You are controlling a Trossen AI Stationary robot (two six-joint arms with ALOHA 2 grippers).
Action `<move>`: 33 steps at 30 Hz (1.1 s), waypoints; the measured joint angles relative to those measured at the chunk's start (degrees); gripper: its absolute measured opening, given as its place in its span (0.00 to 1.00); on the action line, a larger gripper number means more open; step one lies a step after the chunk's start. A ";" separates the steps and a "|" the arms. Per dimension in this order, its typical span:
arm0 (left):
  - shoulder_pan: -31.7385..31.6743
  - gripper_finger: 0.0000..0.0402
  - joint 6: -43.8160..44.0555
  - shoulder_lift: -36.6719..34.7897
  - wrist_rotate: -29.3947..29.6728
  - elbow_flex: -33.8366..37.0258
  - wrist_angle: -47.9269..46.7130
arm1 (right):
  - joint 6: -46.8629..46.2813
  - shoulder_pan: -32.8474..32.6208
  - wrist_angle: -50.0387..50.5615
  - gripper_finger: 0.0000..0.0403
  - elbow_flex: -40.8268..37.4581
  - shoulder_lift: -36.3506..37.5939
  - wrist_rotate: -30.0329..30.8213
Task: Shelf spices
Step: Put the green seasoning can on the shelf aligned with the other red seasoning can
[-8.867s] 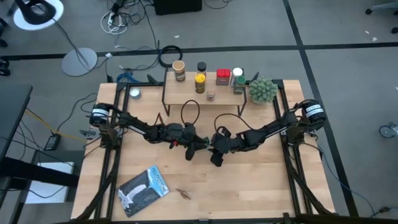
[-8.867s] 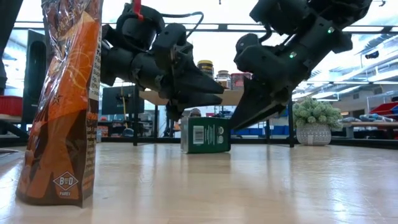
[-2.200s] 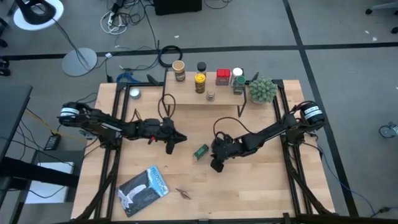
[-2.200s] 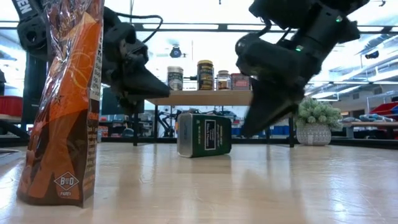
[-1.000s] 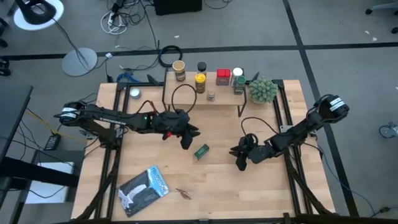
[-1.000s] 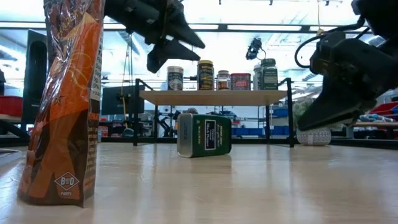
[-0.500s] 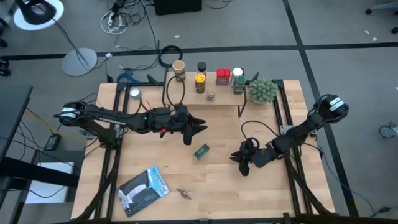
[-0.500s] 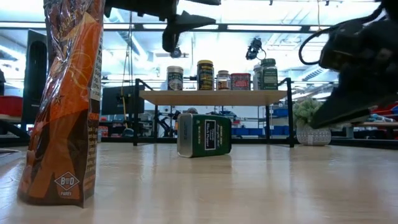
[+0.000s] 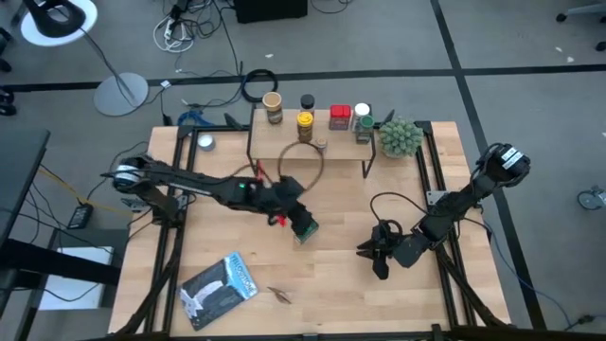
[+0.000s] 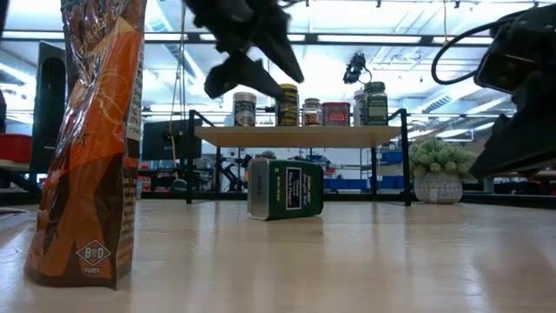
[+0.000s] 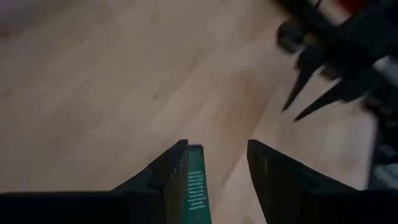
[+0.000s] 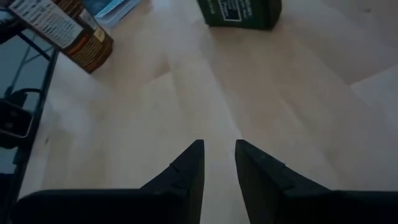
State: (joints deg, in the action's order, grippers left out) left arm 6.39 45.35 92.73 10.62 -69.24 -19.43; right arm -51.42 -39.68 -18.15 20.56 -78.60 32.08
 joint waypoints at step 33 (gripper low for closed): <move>2.89 0.42 2.86 20.37 0.03 -19.60 -24.35 | -1.55 -3.11 0.18 0.23 0.00 0.00 4.12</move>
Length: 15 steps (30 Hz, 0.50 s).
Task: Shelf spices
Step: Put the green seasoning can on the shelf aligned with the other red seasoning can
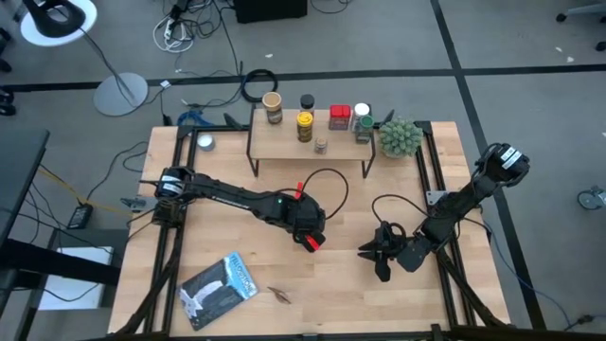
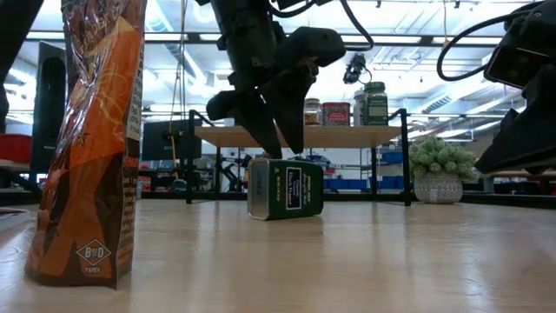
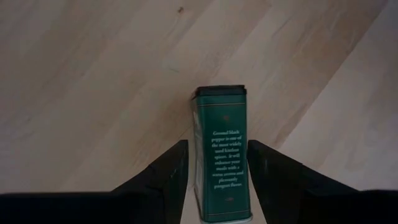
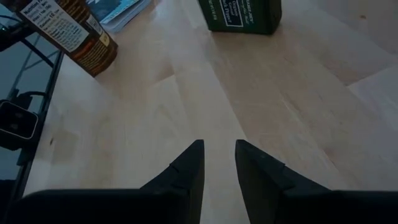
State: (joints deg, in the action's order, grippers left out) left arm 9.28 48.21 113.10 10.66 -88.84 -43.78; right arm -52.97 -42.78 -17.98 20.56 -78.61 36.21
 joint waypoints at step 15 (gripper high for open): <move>0.22 0.42 -0.13 2.72 -0.84 -0.19 1.37 | -0.07 0.00 -0.20 0.23 0.00 0.00 -0.02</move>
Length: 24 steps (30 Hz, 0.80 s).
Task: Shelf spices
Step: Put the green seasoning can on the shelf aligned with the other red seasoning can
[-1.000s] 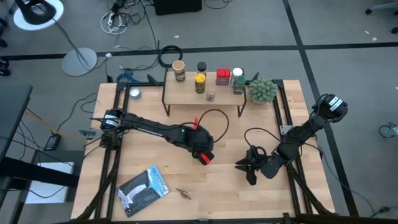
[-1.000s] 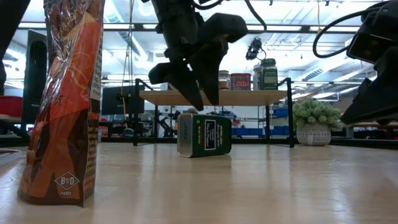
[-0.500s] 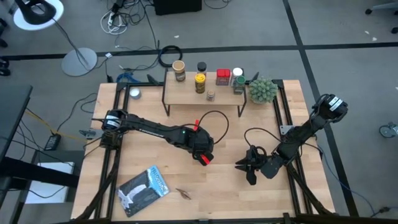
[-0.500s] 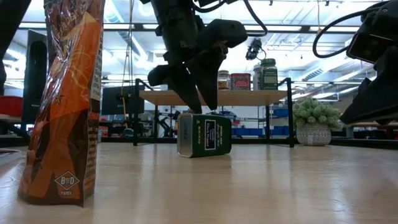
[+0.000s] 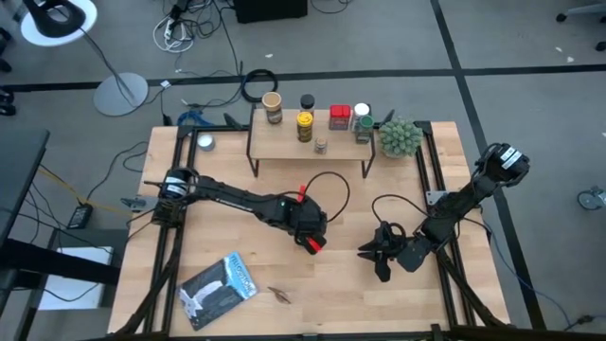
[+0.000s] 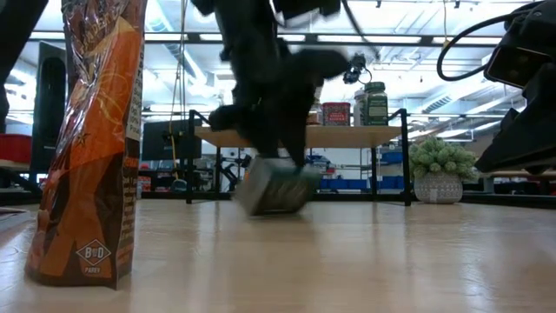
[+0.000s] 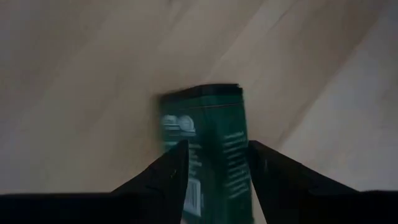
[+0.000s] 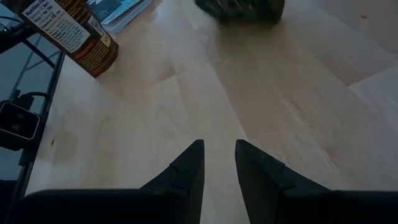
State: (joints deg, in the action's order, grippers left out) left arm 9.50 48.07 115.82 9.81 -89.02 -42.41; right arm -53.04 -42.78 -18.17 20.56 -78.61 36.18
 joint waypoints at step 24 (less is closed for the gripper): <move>2.07 0.39 -3.87 1.24 7.24 -5.49 -4.75 | -1.25 0.00 -0.17 0.23 0.00 -0.02 -0.02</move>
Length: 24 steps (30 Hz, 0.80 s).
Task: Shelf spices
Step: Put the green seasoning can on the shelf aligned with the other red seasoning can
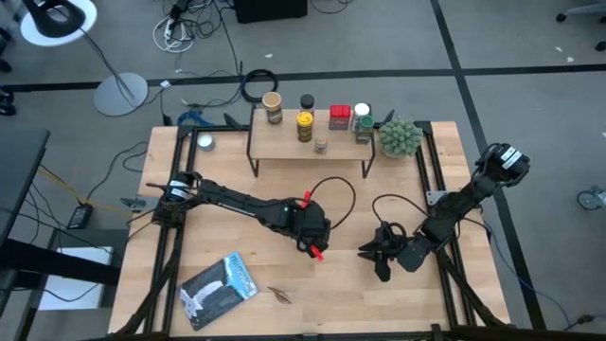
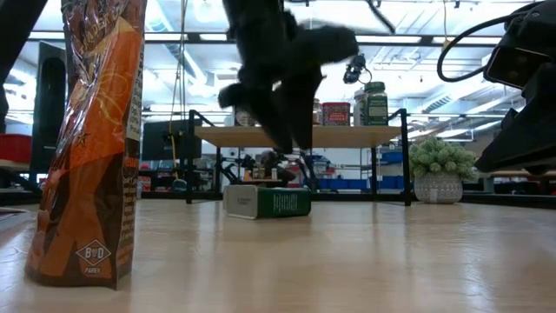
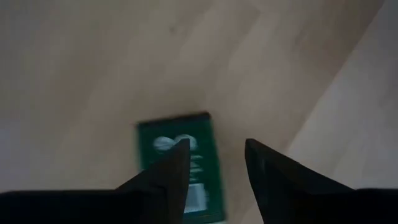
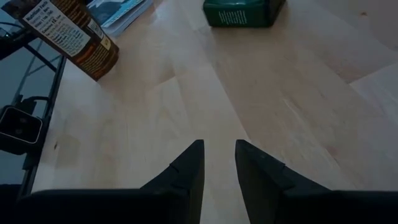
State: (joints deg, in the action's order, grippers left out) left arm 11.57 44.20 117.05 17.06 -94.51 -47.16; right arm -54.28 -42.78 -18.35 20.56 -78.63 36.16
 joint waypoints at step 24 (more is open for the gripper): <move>8.34 0.00 10.99 -14.05 20.69 15.47 -1.82 | -0.11 0.00 -1.46 0.23 0.02 0.00 -0.35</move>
State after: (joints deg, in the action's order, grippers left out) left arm 19.91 55.19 103.00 37.75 -79.05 -48.98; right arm -54.39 -42.78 -19.81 20.58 -78.63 35.81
